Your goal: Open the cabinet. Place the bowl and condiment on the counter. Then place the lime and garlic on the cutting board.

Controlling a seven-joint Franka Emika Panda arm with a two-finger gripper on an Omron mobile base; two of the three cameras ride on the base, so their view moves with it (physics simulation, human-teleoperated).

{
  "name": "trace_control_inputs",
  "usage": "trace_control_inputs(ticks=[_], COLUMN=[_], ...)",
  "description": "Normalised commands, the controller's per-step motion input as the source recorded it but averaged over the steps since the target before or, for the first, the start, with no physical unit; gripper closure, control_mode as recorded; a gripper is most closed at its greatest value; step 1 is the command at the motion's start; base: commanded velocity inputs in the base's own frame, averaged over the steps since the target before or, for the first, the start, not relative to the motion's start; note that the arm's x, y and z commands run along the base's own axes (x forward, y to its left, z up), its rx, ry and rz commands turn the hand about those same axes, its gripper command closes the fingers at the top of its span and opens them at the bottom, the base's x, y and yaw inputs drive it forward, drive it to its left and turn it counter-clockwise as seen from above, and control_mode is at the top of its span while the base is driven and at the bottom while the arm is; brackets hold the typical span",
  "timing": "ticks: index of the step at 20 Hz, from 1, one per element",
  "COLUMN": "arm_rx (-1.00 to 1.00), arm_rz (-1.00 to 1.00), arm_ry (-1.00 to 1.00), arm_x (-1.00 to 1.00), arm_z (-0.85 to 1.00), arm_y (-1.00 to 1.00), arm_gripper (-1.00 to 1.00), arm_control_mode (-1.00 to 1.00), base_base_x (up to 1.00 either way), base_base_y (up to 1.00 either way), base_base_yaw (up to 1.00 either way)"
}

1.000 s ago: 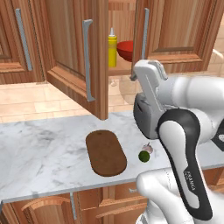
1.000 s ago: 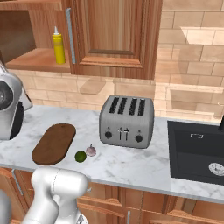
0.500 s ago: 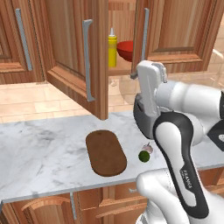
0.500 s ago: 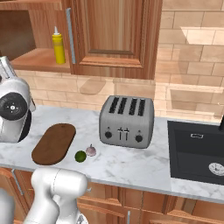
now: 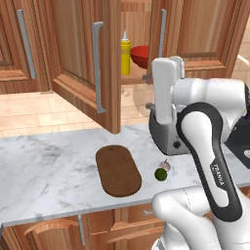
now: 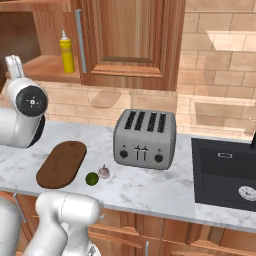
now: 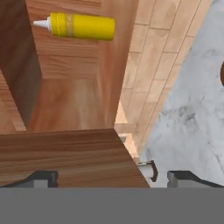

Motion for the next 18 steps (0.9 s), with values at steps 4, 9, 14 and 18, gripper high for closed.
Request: trace_control_inputs(ticks=[4,9,14,18], arm_rx=[-0.03,-0.06,0.04,0.16], arm_rz=[0.01,0.04,0.11,0.17], arm_ry=[0.19,0.02,-0.09,-0.06], arm_x=[0.03,0.0,-0.06,-0.01], arm_z=[0.07,0.0,-0.12,-0.04], arm_y=[0.34,0.26,-0.12,-0.23], arm_gripper=[-1.0,-1.0,-1.0,-1.0], arm_control_mode=[-1.0,-1.0,-1.0,-1.0], base_base_x=[0.0,0.0,0.0,0.0], base_base_y=[0.0,0.0,0.0,0.0], base_base_yaw=[0.0,0.0,0.0,0.0])
